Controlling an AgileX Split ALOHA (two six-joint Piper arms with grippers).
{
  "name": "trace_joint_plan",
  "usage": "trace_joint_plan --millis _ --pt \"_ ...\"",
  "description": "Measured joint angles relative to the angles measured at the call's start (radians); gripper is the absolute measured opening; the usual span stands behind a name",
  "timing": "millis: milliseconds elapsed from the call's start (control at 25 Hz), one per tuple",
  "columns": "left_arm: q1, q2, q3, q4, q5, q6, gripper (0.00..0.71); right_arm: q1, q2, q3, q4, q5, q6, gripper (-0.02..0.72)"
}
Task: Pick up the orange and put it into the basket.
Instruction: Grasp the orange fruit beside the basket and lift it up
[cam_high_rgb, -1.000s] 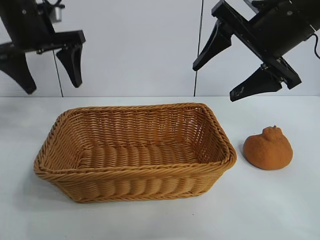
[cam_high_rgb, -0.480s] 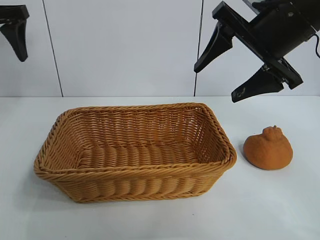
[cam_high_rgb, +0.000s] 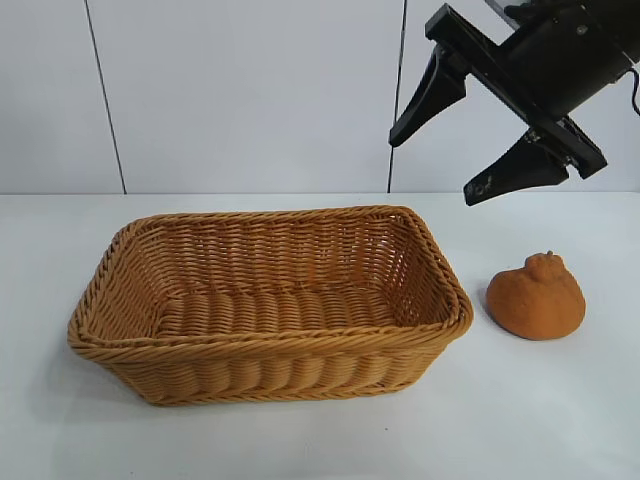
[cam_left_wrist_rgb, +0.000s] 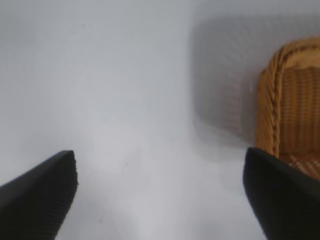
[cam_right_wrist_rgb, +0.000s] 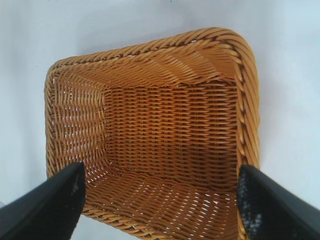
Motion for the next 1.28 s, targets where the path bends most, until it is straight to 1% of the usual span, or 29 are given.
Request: trace_joint_plan --millis 160,240,320,400,520,640,680,800,880,920,1000,1080,1160,1280 --pt "0.000 -0.230 0.198 0.015 -0.004 0.000 0.643 0.000 0.000 0.000 0.000 0.003 0.001 0.568" --pt "0.000 -0.355 0.303 0.015 -0.029 -0.004 0.643 0.000 0.000 0.000 0.000 0.019 0.001 0.568" --pt "0.000 -0.469 0.380 0.014 -0.066 -0.009 0.643 0.000 -0.001 -0.008 -0.002 0.036 0.001 0.568" --pt "0.000 -0.593 0.445 0.014 -0.093 -0.010 0.643 0.000 -0.001 -0.029 -0.016 0.056 0.002 0.568" --pt "0.000 -0.757 0.521 0.014 -0.112 -0.011 0.643 0.000 -0.001 -0.083 -0.063 0.086 0.008 0.568" --pt "0.000 -0.896 0.544 0.014 -0.136 -0.011 0.643 0.000 -0.003 -0.147 -0.144 0.115 0.056 0.568" --pt "0.000 -0.936 0.546 0.014 -0.141 -0.011 0.643 0.000 -0.004 -0.168 -0.183 0.125 0.076 0.568" --pt "0.000 -1.031 0.547 0.013 -0.146 -0.011 0.643 0.000 -0.006 -0.222 -0.326 0.149 0.181 0.568" --pt "0.000 -1.102 0.549 0.013 -0.146 -0.011 0.643 0.000 -0.008 -0.243 -0.441 0.165 0.250 0.568" --pt "0.000 -1.123 0.549 0.013 -0.146 -0.011 0.643 0.000 -0.009 -0.247 -0.484 0.174 0.282 0.568" --pt "0.000 -1.162 0.549 0.013 -0.147 -0.011 0.643 -0.012 -0.009 -0.248 -0.554 0.187 0.310 0.568" --pt "0.000 -1.210 0.549 0.013 -0.147 -0.011 0.643 -0.036 -0.006 -0.248 -0.579 0.188 0.321 0.568" --pt "0.000 -1.258 0.549 0.013 -0.147 -0.014 0.643 -0.069 0.000 -0.249 -0.584 0.190 0.326 0.568" --pt "0.000 -1.268 0.549 0.015 -0.147 -0.019 0.643 -0.113 0.022 -0.249 -0.585 0.191 0.328 0.568"
